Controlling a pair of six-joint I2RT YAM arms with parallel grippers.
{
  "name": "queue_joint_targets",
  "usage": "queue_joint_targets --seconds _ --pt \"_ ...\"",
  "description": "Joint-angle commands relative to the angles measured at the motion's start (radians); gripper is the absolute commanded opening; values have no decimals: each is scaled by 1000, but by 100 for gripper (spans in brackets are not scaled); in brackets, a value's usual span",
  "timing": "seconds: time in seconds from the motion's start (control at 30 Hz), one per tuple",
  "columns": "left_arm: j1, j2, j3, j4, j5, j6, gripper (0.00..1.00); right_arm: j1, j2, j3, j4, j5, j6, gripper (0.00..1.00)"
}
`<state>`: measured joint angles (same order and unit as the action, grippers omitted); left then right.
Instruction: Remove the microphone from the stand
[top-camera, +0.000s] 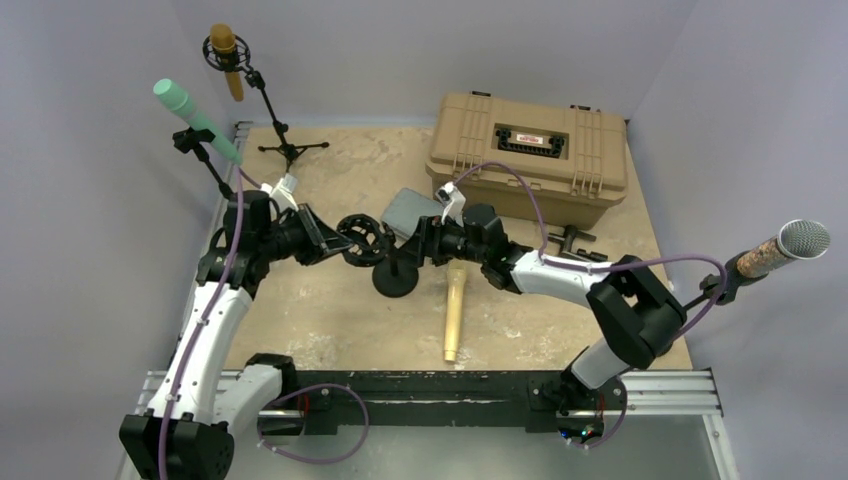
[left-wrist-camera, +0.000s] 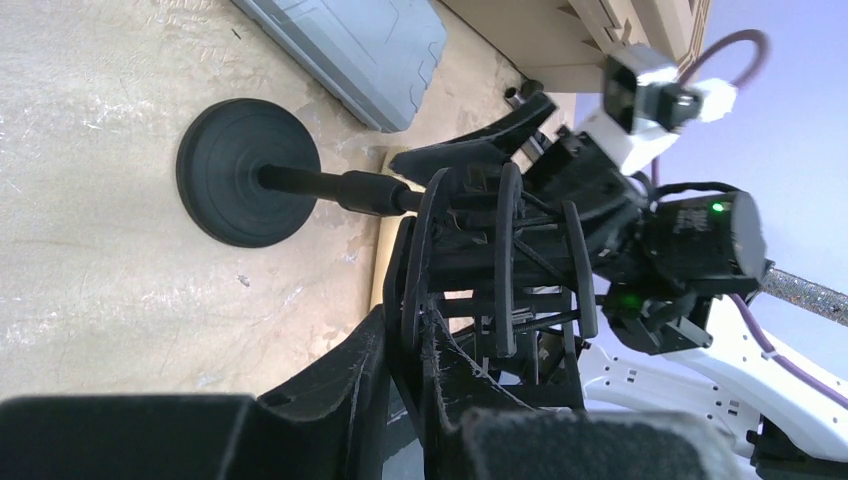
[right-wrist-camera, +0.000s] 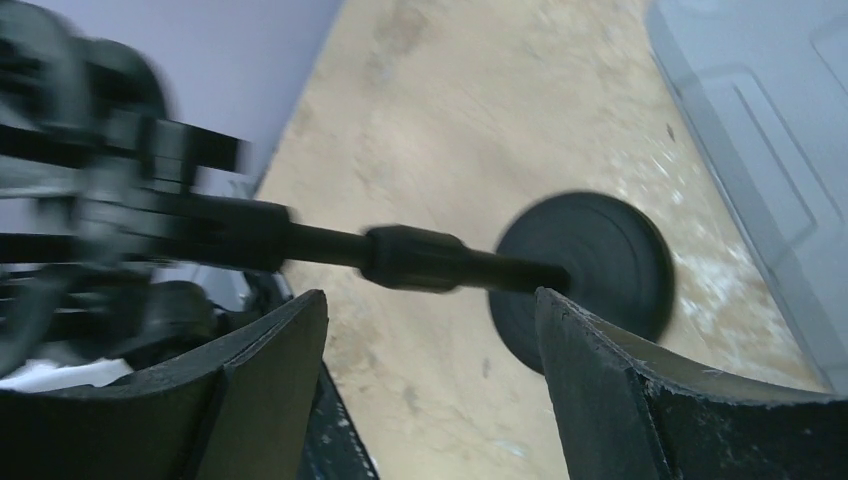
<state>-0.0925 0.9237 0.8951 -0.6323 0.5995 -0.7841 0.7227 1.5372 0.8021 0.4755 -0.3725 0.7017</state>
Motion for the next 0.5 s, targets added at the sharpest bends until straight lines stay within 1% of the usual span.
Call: queue_joint_targets --seconds 0.0,0.17,0.33,0.47 --pt "-3 20 -44 -12 -17 23 0 1 31 -22 -16 42 -37 74" --pt "-3 26 -76 3 -40 27 0 0 19 -10 -34 43 -48 75" --pt "-3 32 -89 -14 -76 52 0 1 -84 -7 -101 89 -86 77" --pt "-3 12 -90 -29 -83 61 0 1 -144 34 -127 70 -89 80"
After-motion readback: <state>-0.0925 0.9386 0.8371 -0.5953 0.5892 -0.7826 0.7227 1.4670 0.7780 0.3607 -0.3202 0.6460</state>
